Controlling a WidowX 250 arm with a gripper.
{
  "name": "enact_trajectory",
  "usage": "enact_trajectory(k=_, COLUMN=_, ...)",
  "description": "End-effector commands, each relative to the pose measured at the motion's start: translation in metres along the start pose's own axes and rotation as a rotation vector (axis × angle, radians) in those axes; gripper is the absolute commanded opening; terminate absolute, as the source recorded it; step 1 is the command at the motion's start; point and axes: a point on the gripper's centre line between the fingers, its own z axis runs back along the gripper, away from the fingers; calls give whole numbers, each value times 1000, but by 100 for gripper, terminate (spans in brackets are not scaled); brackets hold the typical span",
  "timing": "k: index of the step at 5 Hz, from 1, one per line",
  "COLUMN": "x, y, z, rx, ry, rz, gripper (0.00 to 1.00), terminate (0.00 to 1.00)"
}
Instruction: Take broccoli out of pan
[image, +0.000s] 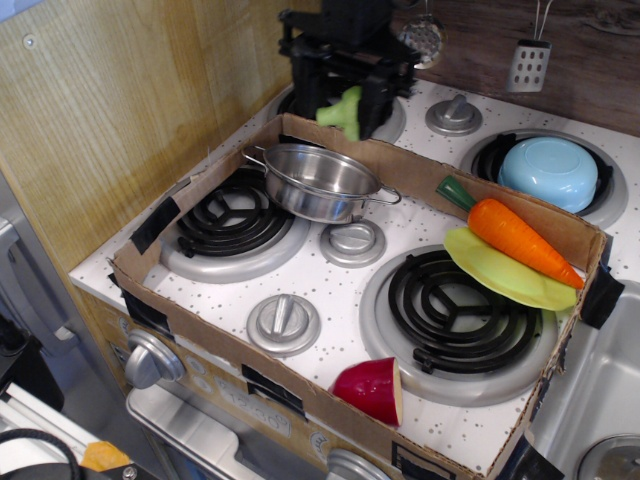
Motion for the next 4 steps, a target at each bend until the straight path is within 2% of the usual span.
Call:
enact_trajectory(k=1, x=-25, y=-25, z=14, rx=18, ry=-79, rz=107, gripper=0, terminate=0)
enact_trajectory(k=2, x=-42, y=-15, z=-7, rx=20, ry=-150, rz=139, gripper=0, terminate=0)
enact_trajectory(k=3, x=-58, y=-6, z=-27, rx=13, ry=-175, rz=163, gripper=0, terminate=0)
enact_trajectory(k=4, x=-69, y=-2, z=-45, rx=-25, ry=-179, rz=179, gripper=0, terminate=0)
